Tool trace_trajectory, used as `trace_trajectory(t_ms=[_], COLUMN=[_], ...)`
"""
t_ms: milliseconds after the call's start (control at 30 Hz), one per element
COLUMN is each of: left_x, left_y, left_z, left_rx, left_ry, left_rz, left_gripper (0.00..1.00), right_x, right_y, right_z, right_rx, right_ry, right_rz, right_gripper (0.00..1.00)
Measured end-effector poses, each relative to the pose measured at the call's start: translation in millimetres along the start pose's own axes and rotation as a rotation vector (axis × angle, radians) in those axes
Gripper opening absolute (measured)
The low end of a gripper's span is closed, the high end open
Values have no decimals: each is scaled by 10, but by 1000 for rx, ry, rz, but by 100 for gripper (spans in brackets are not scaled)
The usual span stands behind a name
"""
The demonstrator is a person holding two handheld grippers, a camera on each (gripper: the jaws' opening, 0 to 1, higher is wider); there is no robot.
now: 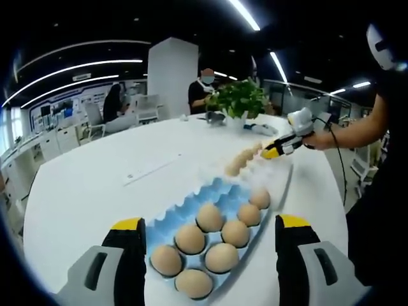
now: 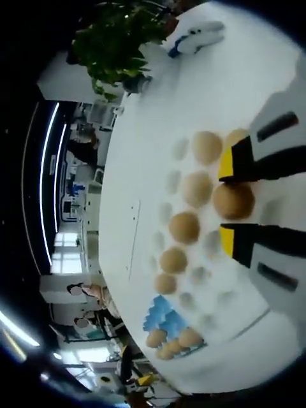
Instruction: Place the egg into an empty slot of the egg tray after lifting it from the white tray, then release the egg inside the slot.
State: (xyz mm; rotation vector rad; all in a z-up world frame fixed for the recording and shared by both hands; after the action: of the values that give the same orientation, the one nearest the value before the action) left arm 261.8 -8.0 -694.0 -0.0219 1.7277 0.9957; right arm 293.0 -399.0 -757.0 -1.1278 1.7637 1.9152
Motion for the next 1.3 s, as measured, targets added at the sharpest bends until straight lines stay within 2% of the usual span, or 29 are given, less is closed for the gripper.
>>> trace_trajectory(t_ms=[133, 233, 300, 367, 467, 900, 1300], left_x=[-20, -13, -1, 6, 19, 34, 60], left_y=[12, 13, 13, 19, 27, 53, 92], left_z=[17, 6, 0, -2, 4, -13, 10], left_rx=[-10, -10, -8, -9, -11, -8, -16], left_ry=[5, 4, 3, 3, 4, -5, -2], left_rz=[-8, -7, -3, -2, 1, 2, 1], left_gripper=[83, 83, 83, 83, 83, 83, 83], right_x=[6, -10, -29, -72, -165, -395, -626], right_y=[-27, -10, 14, 72, 159, 270, 192], right_z=[27, -3, 3, 22, 22, 280, 695], right_rx=[28, 17, 19, 23, 9, -65, -172], right_ry=[72, 21, 21, 35, 6, 28, 81], right_rz=[3, 5, 2, -27, -71, -119, -146], right_gripper=[24, 22, 21, 21, 21, 20, 20])
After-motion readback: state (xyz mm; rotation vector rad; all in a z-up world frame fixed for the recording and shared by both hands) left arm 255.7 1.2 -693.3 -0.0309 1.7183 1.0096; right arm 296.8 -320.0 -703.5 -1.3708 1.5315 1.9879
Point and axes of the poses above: the point that each gripper's makers call its tool centre point, and the gripper's own axes: y roughly backward along the fingers, z roughly to its left, x roughly out of its underside, the point moved 4 cm from there along y, roughly backward along the fingers, and after that the axes turned 11 degrees about z, right-handed, at the moved point
